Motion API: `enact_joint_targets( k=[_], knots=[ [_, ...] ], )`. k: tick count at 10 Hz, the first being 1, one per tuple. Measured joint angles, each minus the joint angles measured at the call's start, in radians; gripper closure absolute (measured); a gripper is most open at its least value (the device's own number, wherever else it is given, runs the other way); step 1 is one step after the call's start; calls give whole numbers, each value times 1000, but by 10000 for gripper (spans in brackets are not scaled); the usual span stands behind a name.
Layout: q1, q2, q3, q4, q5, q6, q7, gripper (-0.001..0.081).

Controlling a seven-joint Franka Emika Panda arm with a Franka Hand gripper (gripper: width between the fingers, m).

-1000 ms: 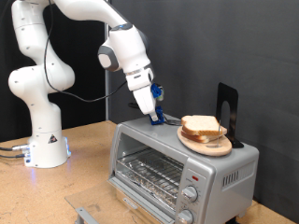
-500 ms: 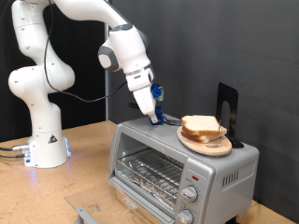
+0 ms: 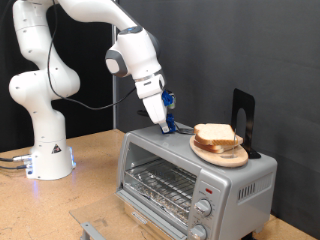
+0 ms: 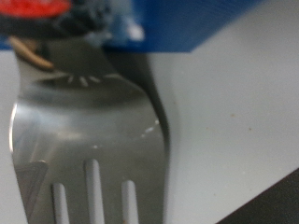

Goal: Make a piece of toast with the oven

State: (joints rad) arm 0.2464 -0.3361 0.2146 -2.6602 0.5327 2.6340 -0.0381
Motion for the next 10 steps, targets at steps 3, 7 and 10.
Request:
enact_joint_targets(
  k=[3, 7, 10],
  knots=[
    [6, 5, 2, 7, 14, -4, -18, -3],
    [7, 17, 5, 16, 17, -10, -14, 402],
    [10, 19, 6, 20, 41, -11, -14, 402]
  ],
)
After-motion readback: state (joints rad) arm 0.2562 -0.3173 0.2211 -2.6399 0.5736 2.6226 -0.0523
